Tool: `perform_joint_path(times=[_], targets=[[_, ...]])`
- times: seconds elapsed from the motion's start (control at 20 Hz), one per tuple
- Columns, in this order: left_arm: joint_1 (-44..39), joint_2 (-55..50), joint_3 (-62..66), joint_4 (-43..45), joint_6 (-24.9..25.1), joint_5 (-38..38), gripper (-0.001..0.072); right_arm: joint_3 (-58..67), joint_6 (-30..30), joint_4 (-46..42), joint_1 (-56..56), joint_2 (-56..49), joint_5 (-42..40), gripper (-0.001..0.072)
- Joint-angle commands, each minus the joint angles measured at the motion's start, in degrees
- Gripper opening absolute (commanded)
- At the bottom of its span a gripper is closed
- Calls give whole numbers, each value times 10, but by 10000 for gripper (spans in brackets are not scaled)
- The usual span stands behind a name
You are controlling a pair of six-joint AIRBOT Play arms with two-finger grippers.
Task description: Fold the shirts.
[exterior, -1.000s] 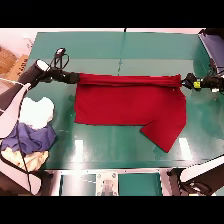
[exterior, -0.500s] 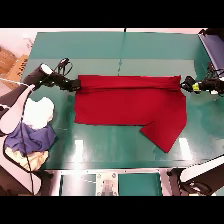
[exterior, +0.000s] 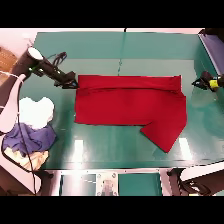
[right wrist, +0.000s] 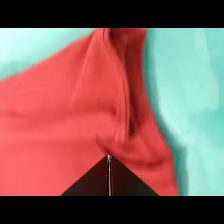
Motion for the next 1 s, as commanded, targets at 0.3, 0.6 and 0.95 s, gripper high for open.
perform_joint_path(times=[0.3,0.6,0.95], targets=[[-23,162,-141,63,-41,-44,24,-252,74,-105,-49,260,52,13],[-27,416,-535,57,-74,177,127,-483,79,-108,-167,421,-21,63],[-117,433,-699,-58,-114,422,707,-620,83,-101,-178,423,-100,268]])
